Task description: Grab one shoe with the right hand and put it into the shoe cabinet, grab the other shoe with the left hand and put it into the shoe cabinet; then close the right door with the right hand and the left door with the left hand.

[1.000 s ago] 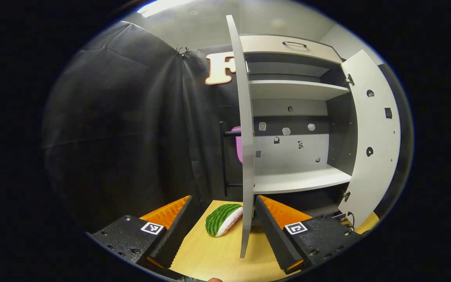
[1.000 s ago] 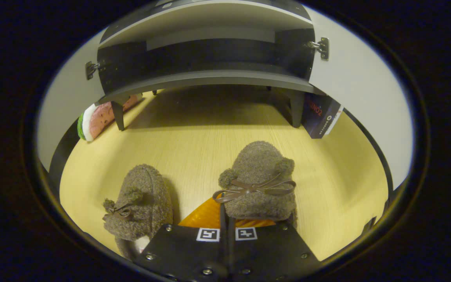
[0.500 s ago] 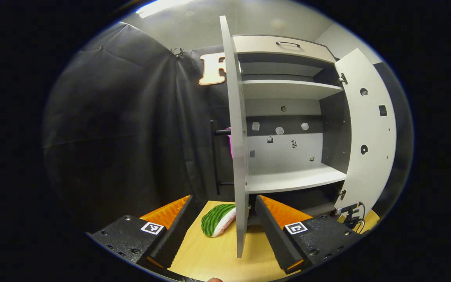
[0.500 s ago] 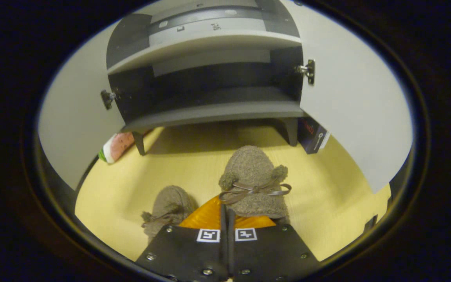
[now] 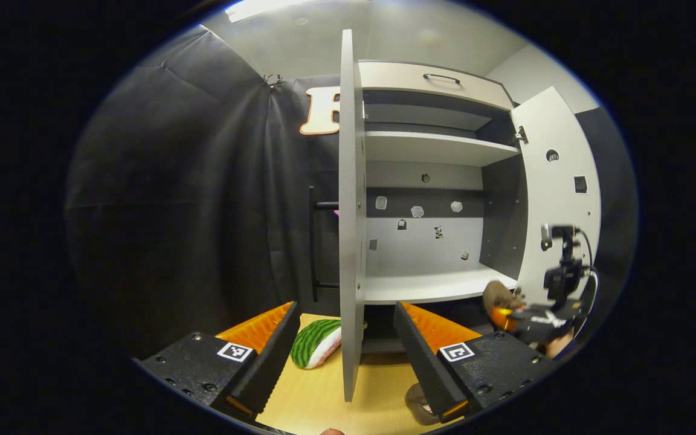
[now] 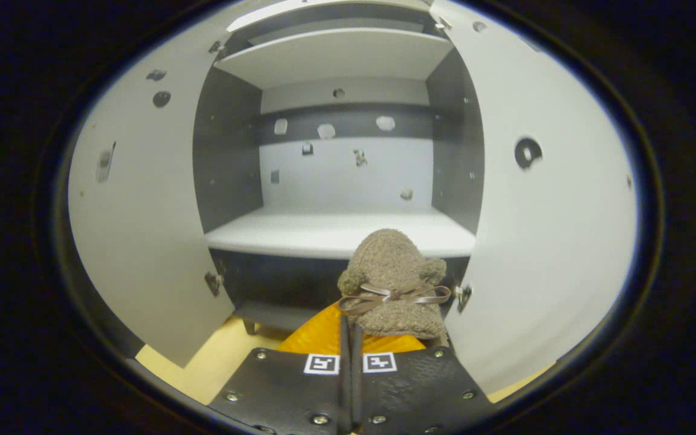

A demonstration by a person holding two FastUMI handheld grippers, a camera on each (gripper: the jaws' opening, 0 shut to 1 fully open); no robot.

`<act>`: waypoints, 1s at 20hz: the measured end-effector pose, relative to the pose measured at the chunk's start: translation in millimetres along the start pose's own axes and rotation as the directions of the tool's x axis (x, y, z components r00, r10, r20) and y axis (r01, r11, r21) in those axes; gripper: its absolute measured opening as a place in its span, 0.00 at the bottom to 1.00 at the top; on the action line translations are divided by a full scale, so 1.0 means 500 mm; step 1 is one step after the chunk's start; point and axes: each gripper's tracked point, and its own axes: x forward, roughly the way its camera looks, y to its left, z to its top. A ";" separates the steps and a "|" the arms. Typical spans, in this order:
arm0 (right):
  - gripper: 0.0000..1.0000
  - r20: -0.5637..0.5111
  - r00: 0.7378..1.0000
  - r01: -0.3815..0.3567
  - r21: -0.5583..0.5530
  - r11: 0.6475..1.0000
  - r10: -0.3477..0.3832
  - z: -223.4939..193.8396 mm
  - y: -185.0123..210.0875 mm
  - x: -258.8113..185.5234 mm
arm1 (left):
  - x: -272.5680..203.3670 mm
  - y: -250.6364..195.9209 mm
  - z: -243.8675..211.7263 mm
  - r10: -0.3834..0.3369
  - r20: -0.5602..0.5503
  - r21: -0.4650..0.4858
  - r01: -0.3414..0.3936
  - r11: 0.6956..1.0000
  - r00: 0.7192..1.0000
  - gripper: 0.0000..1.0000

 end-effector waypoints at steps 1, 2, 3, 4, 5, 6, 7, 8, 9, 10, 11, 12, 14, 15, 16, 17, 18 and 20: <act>0.00 0.031 1.000 0.005 -0.023 1.000 -0.004 0.042 -0.006 0.022 | 0.001 0.004 -0.004 0.004 -0.006 0.003 -0.004 1.000 1.000 0.96; 0.00 0.055 0.998 0.009 -0.044 0.999 -0.007 0.082 -0.010 0.046 | 0.002 0.010 -0.006 0.010 -0.009 0.006 -0.010 1.000 1.000 0.96; 0.00 0.080 0.997 0.011 -0.058 0.998 -0.006 0.118 -0.010 0.069 | 0.002 0.016 -0.007 0.020 -0.009 0.009 -0.020 1.000 1.000 0.96; 0.00 0.094 0.996 0.012 -0.063 0.998 -0.006 0.156 -0.014 0.100 | 0.003 0.023 -0.006 0.030 -0.009 0.012 -0.030 0.999 0.999 0.94; 0.00 0.106 0.994 0.013 -0.063 0.998 -0.006 0.184 -0.019 0.128 | 0.004 0.029 -0.010 0.042 -0.015 0.015 -0.042 0.999 0.999 0.96; 0.00 0.117 0.993 0.013 -0.063 0.998 -0.006 0.209 -0.022 0.159 | 0.005 0.037 -0.012 0.056 -0.021 0.015 -0.055 0.998 0.998 0.96; 0.00 0.119 0.993 0.013 -0.065 0.998 -0.005 0.228 -0.028 0.195 | 0.004 0.045 -0.015 0.069 -0.024 0.012 -0.069 0.998 0.997 0.96; 0.00 0.117 0.993 0.015 -0.066 0.998 -0.008 0.240 -0.033 0.228 | 0.006 0.052 -0.017 0.083 -0.028 0.010 -0.083 0.997 0.996 0.96; 0.00 0.116 0.993 0.015 -0.061 0.998 -0.008 0.246 -0.038 0.256 | 0.006 0.061 -0.019 0.099 -0.031 0.010 -0.099 0.995 0.995 0.96; 0.00 0.108 0.994 0.015 -0.050 0.999 -0.010 0.252 -0.042 0.289 | 0.007 0.071 -0.020 0.116 -0.033 0.012 -0.115 0.993 0.993 0.96; 0.00 0.100 0.995 0.019 -0.039 0.999 -0.015 0.251 -0.047 0.314 | 0.009 0.079 -0.022 0.132 -0.036 0.015 -0.131 0.991 0.991 0.96; 0.00 0.090 0.996 0.030 -0.028 0.999 -0.027 0.248 -0.055 0.340 | 0.010 0.089 -0.022 0.148 -0.037 0.017 -0.147 0.989 0.988 0.96; 0.00 0.073 0.996 0.044 -0.023 0.999 -0.042 0.234 -0.066 0.373 | 0.011 0.103 -0.024 0.174 -0.040 0.024 -0.173 0.985 0.984 0.96; 0.03 0.063 0.997 0.045 -0.022 0.999 -0.044 0.225 -0.070 0.396 | 0.012 0.108 -0.027 0.185 -0.043 0.028 -0.184 0.983 0.982 0.96; 0.03 0.046 0.998 0.047 -0.022 0.999 -0.046 0.212 -0.073 0.411 | 0.013 0.113 -0.028 0.195 -0.046 0.032 -0.194 0.981 0.980 0.96; 0.03 0.037 0.998 0.046 -0.021 0.999 -0.045 0.203 -0.070 0.428 | 0.014 0.120 -0.030 0.205 -0.048 0.036 -0.203 0.979 0.978 0.96; 0.00 0.036 0.998 0.053 -0.023 0.998 -0.052 0.201 -0.072 0.441 | 0.015 0.125 -0.030 0.212 -0.050 0.039 -0.210 0.977 0.976 0.96; 0.00 0.028 0.997 0.070 -0.020 0.997 -0.070 0.193 -0.077 0.450 | 0.019 0.130 -0.031 0.220 -0.056 0.038 -0.218 0.975 0.974 0.96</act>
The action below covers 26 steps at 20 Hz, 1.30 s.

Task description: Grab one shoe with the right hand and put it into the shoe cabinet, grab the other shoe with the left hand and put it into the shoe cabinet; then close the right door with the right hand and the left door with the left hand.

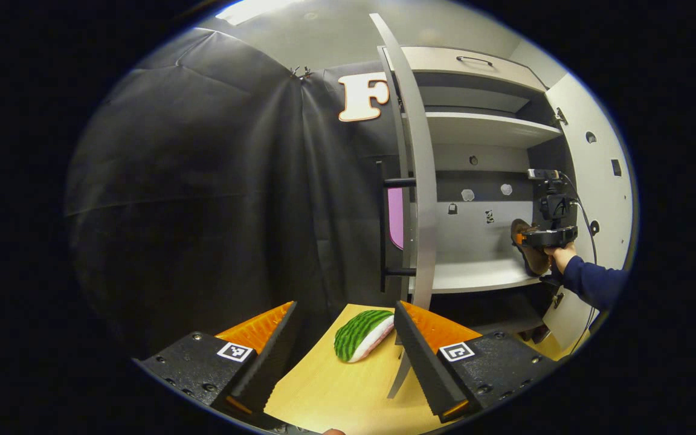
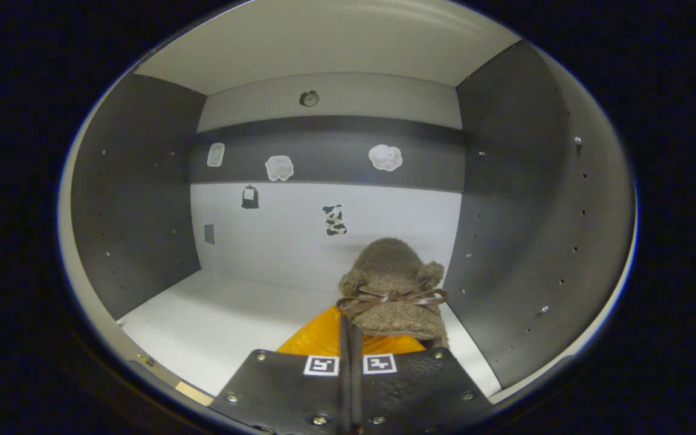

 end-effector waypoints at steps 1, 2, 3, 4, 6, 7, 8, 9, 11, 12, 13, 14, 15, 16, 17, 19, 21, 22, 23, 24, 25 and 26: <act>0.01 -0.011 1.000 0.011 0.002 1.000 -0.011 -0.009 -0.004 0.008 | 0.003 0.001 -0.001 0.001 -0.003 -0.004 -0.001 1.000 1.000 0.96; 0.01 -0.023 0.999 0.028 -0.001 1.000 -0.028 -0.016 -0.009 0.014 | 0.004 0.000 -0.002 -0.002 -0.005 -0.007 0.001 1.000 1.000 0.96; 0.07 -0.036 0.998 0.046 -0.010 0.999 -0.046 -0.025 -0.019 0.018 | 0.008 -0.001 -0.002 -0.006 -0.004 -0.009 0.005 1.000 1.000 0.96; 0.12 -0.051 0.998 0.036 -0.011 0.999 -0.036 -0.033 -0.018 0.017 | 0.009 -0.003 0.000 -0.009 -0.001 -0.010 0.009 1.000 1.000 0.96; 0.15 -0.068 0.998 0.014 0.006 1.000 -0.014 -0.039 -0.004 0.012 | 0.010 -0.010 0.003 -0.022 0.007 -0.009 0.022 1.000 1.000 0.96; 0.16 -0.066 0.998 0.017 0.003 1.000 -0.017 -0.037 -0.006 0.012 | 0.010 -0.013 0.003 -0.029 0.008 -0.009 0.029 1.000 1.000 0.96; 0.16 -0.067 0.997 0.026 -0.004 1.000 -0.027 -0.036 -0.008 0.011 | 0.009 -0.016 0.003 -0.036 0.008 -0.009 0.036 0.999 0.999 0.96; 0.19 -0.070 0.997 0.022 -0.007 1.000 -0.023 -0.039 -0.007 0.008 | 0.008 -0.017 0.001 -0.040 0.007 -0.011 0.041 0.999 0.999 0.96; 0.48 -0.092 0.996 -0.002 0.002 1.000 0.002 -0.044 0.009 -0.010 | 0.004 -0.018 0.002 -0.048 0.007 -0.015 0.048 0.999 0.999 0.96; 0.53 -0.095 0.996 -0.003 -0.005 1.000 0.002 -0.044 0.011 -0.019 | 0.000 -0.018 0.001 -0.052 0.007 -0.019 0.053 0.998 0.999 0.96; 0.56 -0.093 0.996 -0.007 -0.016 1.000 0.006 -0.044 0.018 -0.028 | -0.003 -0.017 -0.003 -0.057 0.006 -0.024 0.057 0.998 0.998 0.96; 0.58 -0.089 0.996 -0.003 -0.035 0.999 0.000 -0.042 0.020 -0.041 | -0.008 -0.016 -0.004 -0.063 0.003 -0.028 0.063 0.998 0.998 0.96; 0.58 -0.073 0.997 -0.002 -0.053 0.999 -0.002 -0.034 0.022 -0.059 | -0.012 -0.017 -0.006 -0.070 0.003 -0.030 0.070 0.997 0.998 0.96; 0.60 -0.046 0.999 0.004 -0.065 0.998 -0.007 -0.016 0.024 -0.077 | -0.018 -0.015 -0.005 -0.079 0.004 -0.031 0.079 0.996 0.997 0.96; 0.65 -0.020 1.000 0.009 -0.073 0.997 -0.010 0.002 0.025 -0.098 | -0.022 -0.018 -0.008 -0.092 0.006 -0.030 0.092 0.995 0.996 0.96; 0.65 0.033 0.999 0.010 -0.073 0.997 -0.008 0.043 0.031 -0.150 | -0.037 -0.029 -0.007 -0.125 0.008 -0.029 0.125 0.992 0.992 0.96; 0.63 0.085 0.996 0.016 -0.071 0.997 -0.010 0.085 0.030 -0.212 | -0.051 -0.047 -0.009 -0.169 0.008 -0.026 0.169 0.985 0.986 0.96; 0.63 0.111 0.994 0.022 -0.074 0.997 -0.014 0.105 0.028 -0.244 | -0.057 -0.058 -0.009 -0.194 0.008 -0.023 0.194 0.981 0.981 0.96; 0.63 0.136 0.991 0.026 -0.079 0.997 -0.015 0.123 0.027 -0.280 | -0.064 -0.069 -0.013 -0.221 0.005 -0.021 0.221 0.975 0.975 0.97; 0.63 0.159 0.987 0.031 -0.083 0.996 -0.017 0.140 0.026 -0.315 | -0.072 -0.085 -0.014 -0.252 0.004 -0.020 0.252 0.967 0.968 0.96; 0.65 0.181 0.983 0.035 -0.086 0.996 -0.019 0.154 0.023 -0.352 | -0.081 -0.100 -0.015 -0.287 0.004 -0.021 0.287 0.958 0.958 0.94; 0.64 0.198 0.980 0.035 -0.083 0.996 -0.018 0.167 0.022 -0.389 | -0.090 -0.119 -0.019 -0.324 0.003 -0.025 0.324 0.946 0.946 0.94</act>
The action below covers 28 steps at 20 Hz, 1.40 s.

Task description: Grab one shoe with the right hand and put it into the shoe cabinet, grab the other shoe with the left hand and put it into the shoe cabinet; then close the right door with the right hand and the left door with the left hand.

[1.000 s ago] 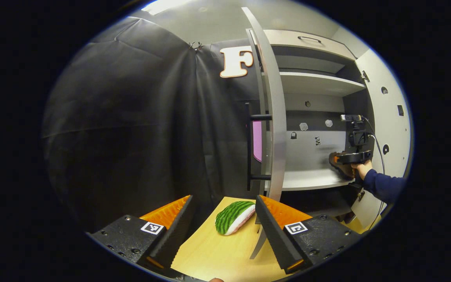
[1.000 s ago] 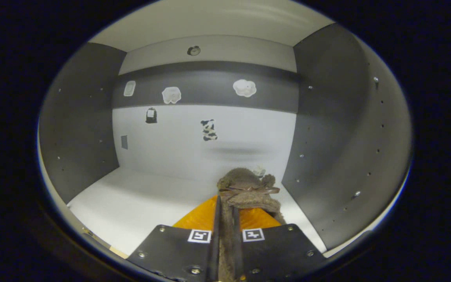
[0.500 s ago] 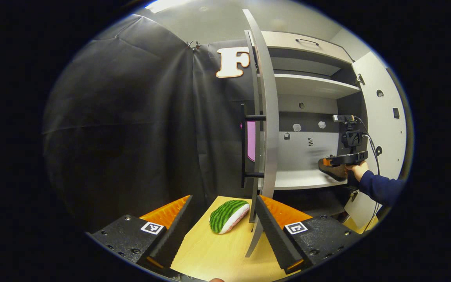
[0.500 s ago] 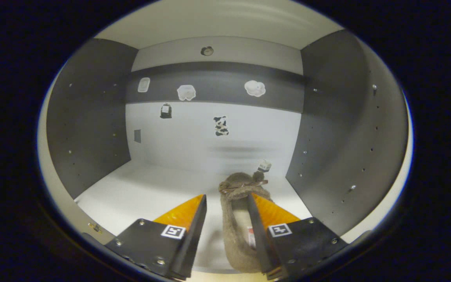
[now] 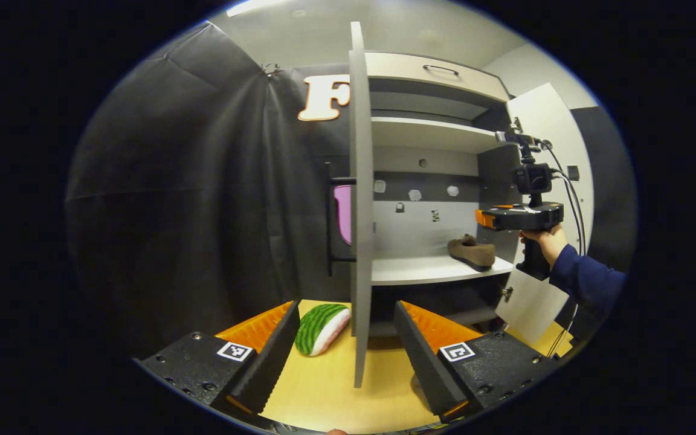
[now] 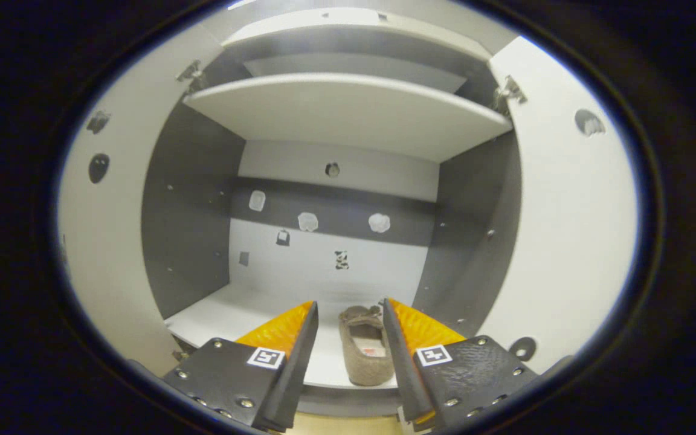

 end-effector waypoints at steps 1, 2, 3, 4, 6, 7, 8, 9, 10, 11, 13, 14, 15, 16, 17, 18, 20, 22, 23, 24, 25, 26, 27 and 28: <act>0.63 0.015 1.000 0.000 0.004 1.000 0.000 0.017 -0.005 -0.032 | -0.002 -0.023 -0.010 -0.041 -0.009 -0.003 0.041 0.999 0.999 0.94; 0.63 0.025 1.000 0.001 0.007 1.000 -0.001 0.032 -0.012 -0.064 | -0.001 -0.050 -0.018 -0.081 -0.020 -0.004 0.081 0.997 0.997 0.99; 0.67 0.032 0.999 0.004 0.011 1.000 -0.005 0.044 -0.022 -0.095 | 0.002 -0.076 -0.031 -0.121 -0.038 -0.001 0.121 0.993 0.992 0.97; 0.67 0.041 0.999 0.009 0.012 1.000 -0.010 0.058 -0.033 -0.125 | 0.004 -0.101 -0.049 -0.157 -0.070 0.008 0.158 0.987 0.985 0.97; 0.62 0.068 0.997 0.029 0.013 0.999 -0.030 0.085 -0.061 -0.182 | 0.013 -0.135 -0.086 -0.212 -0.126 0.020 0.216 0.976 0.969 0.94; 0.62 0.084 0.996 0.038 0.013 0.999 -0.039 0.098 -0.073 -0.211 | 0.015 -0.154 -0.107 -0.236 -0.156 0.023 0.242 0.970 0.959 0.97; 0.64 0.096 0.994 0.049 0.012 0.999 -0.050 0.107 -0.087 -0.236 | 0.020 -0.170 -0.127 -0.258 -0.183 0.023 0.267 0.964 0.949 0.97; 0.65 0.100 0.993 0.055 0.007 0.998 -0.055 0.115 -0.098 -0.261 | 0.028 -0.188 -0.146 -0.287 -0.209 0.029 0.300 0.954 0.935 0.97; 0.62 0.096 0.993 0.061 0.001 0.998 -0.061 0.114 -0.106 -0.283 | 0.034 -0.203 -0.166 -0.311 -0.240 0.040 0.329 0.943 0.920 0.97; 0.64 0.096 0.993 0.070 0.000 0.998 -0.070 0.115 -0.117 -0.307 | 0.040 -0.213 -0.192 -0.328 -0.278 0.048 0.354 0.934 0.903 0.97; 0.67 0.104 0.990 0.091 0.000 0.996 -0.090 0.123 -0.141 -0.341 | 0.048 -0.233 -0.242 -0.363 -0.346 0.029 0.397 0.917 0.865 0.98; 0.67 0.105 0.988 0.111 -0.004 0.994 -0.110 0.124 -0.157 -0.357 | 0.049 -0.248 -0.263 -0.389 -0.370 0.020 0.425 0.905 0.844 0.98; 0.68 0.102 0.986 0.131 -0.007 0.991 -0.129 0.120 -0.171 -0.371 | 0.056 -0.263 -0.288 -0.402 -0.385 0.025 0.445 0.895 0.831 0.98; 0.68 0.104 0.985 0.141 -0.007 0.990 -0.140 0.118 -0.178 -0.387 | 0.063 -0.270 -0.312 -0.402 -0.402 0.037 0.453 0.891 0.823 0.98; 0.71 0.107 0.983 0.152 -0.008 0.988 -0.151 0.119 -0.184 -0.401 | 0.072 -0.279 -0.337 -0.402 -0.418 0.047 0.462 0.886 0.814 0.98; 0.69 0.108 0.981 0.160 -0.009 0.987 -0.158 0.121 -0.190 -0.417 | 0.077 -0.289 -0.368 -0.406 -0.446 0.042 0.472 0.881 0.798 0.98; 0.71 0.114 0.981 0.158 -0.009 0.987 -0.156 0.124 -0.192 -0.438 | 0.069 -0.317 -0.431 -0.435 -0.517 -0.015 0.501 0.865 0.737 0.98; 0.71 0.122 0.981 0.152 -0.001 0.988 -0.151 0.133 -0.192 -0.452 | 0.049 -0.342 -0.494 -0.463 -0.592 -0.108 0.504 0.857 0.660 0.96; 0.71 0.127 0.980 0.151 0.004 0.989 -0.150 0.135 -0.193 -0.456 | 0.050 -0.346 -0.524 -0.462 -0.619 -0.140 0.490 0.861 0.635 0.98; 0.71 0.135 0.979 0.151 0.009 0.989 -0.151 0.140 -0.194 -0.462 | 0.055 -0.346 -0.553 -0.453 -0.639 -0.152 0.475 0.867 0.622 0.98; 0.72 0.139 0.978 0.157 0.010 0.988 -0.157 0.141 -0.197 -0.465 | 0.065 -0.343 -0.585 -0.438 -0.657 -0.148 0.465 0.873 0.614 0.99; 0.71 0.142 0.976 0.166 0.008 0.986 -0.165 0.138 -0.201 -0.469 | 0.073 -0.340 -0.616 -0.426 -0.675 -0.136 0.466 0.874 0.602 0.98; 0.71 0.146 0.974 0.176 0.007 0.984 -0.175 0.138 -0.207 -0.475 | 0.073 -0.335 -0.651 -0.406 -0.702 -0.118 0.466 0.877 0.585 0.98; 0.71 0.148 0.971 0.187 0.004 0.982 -0.185 0.136 -0.211 -0.478 | 0.079 -0.333 -0.680 -0.384 -0.724 -0.104 0.460 0.882 0.572 0.98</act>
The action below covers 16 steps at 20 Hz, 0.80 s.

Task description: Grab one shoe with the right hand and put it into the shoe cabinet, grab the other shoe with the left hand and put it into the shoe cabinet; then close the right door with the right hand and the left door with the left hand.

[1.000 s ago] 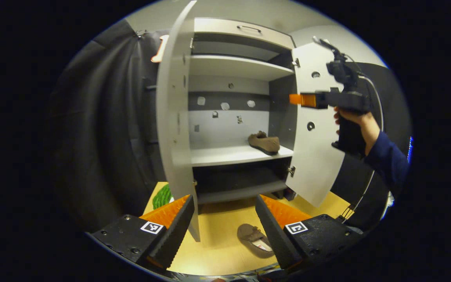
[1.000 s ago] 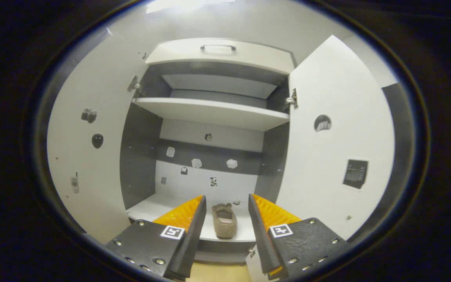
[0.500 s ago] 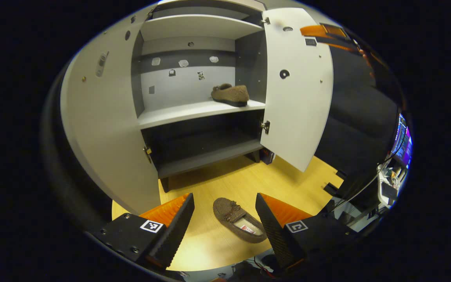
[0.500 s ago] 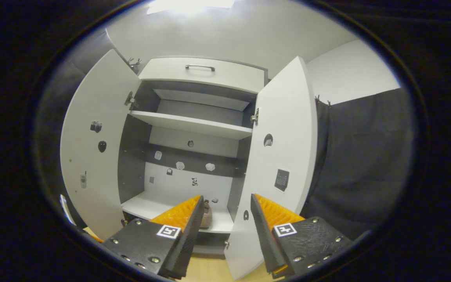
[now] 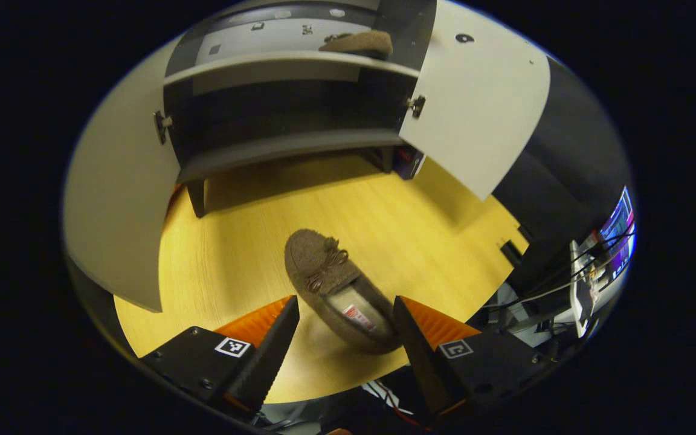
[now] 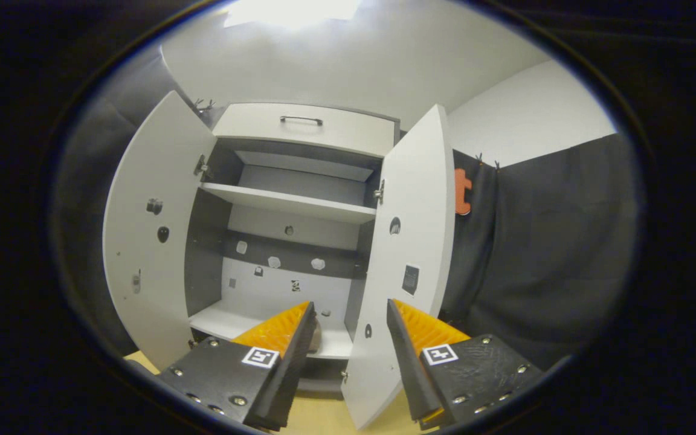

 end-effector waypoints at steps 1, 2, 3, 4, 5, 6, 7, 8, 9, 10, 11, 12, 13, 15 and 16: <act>0.72 0.003 1.000 0.008 -0.007 1.000 -0.008 0.001 -0.005 -0.009 | 0.021 0.005 -0.017 0.011 -0.031 -0.008 -0.012 1.000 0.999 0.98; 0.71 0.004 1.000 0.018 -0.018 1.000 -0.018 0.003 -0.013 -0.018 | 0.038 0.010 -0.026 0.014 -0.046 -0.020 -0.015 1.000 0.999 0.97; 0.72 0.007 1.000 0.030 -0.029 0.999 -0.030 0.002 -0.021 -0.024 | 0.055 0.018 -0.034 0.015 -0.061 -0.035 -0.017 0.999 0.998 0.98; 0.72 0.007 0.999 0.043 -0.039 0.998 -0.043 0.001 -0.029 -0.031 | 0.069 0.029 -0.040 0.020 -0.072 -0.048 -0.024 0.999 0.997 0.97; 0.72 0.004 0.999 0.054 -0.045 0.998 -0.054 0.000 -0.036 -0.040 | 0.082 0.040 -0.046 0.027 -0.085 -0.061 -0.032 0.998 0.996 0.97; 0.72 0.000 0.998 0.067 -0.047 0.997 -0.067 0.000 -0.043 -0.048 | 0.093 0.048 -0.053 0.028 -0.103 -0.077 -0.036 0.996 0.994 0.97; 0.72 -0.004 0.997 0.078 -0.047 0.996 -0.078 -0.001 -0.049 -0.056 | 0.106 0.052 -0.056 0.026 -0.117 -0.094 -0.037 0.995 0.993 0.94; 0.72 -0.010 0.996 0.088 -0.048 0.995 -0.089 -0.004 -0.057 -0.063 | 0.114 0.051 -0.057 0.019 -0.128 -0.115 -0.034 0.993 0.992 0.90; 0.71 -0.015 0.995 0.098 -0.051 0.994 -0.098 -0.008 -0.064 -0.071 | 0.124 0.050 -0.053 0.017 -0.130 -0.136 -0.035 0.990 0.991 0.80; 0.71 -0.021 0.994 0.107 -0.054 0.993 -0.108 -0.011 -0.069 -0.076 | 0.130 0.050 -0.049 0.013 -0.133 -0.153 -0.033 0.988 0.991 0.77; 0.71 -0.028 0.993 0.115 -0.055 0.992 -0.117 -0.015 -0.075 -0.082 | 0.135 0.053 -0.049 0.014 -0.141 -0.170 -0.038 0.985 0.990 0.72; 0.71 -0.033 0.992 0.121 -0.055 0.991 -0.123 -0.018 -0.078 -0.084 | 0.137 0.055 -0.048 0.014 -0.149 -0.185 -0.042 0.982 0.989 0.67; 0.71 -0.035 0.991 0.127 -0.055 0.990 -0.129 -0.019 -0.079 -0.087 | 0.143 0.055 -0.052 0.015 -0.155 -0.200 -0.046 0.979 0.988 0.63; 0.71 -0.035 0.990 0.134 -0.054 0.989 -0.136 -0.022 -0.082 -0.093 | 0.142 0.069 -0.051 0.032 -0.159 -0.220 -0.067 0.973 0.987 0.48; 0.71 -0.035 0.990 0.137 -0.055 0.989 -0.139 -0.024 -0.082 -0.097 | 0.142 0.074 -0.050 0.038 -0.163 -0.244 -0.078 0.967 0.986 0.39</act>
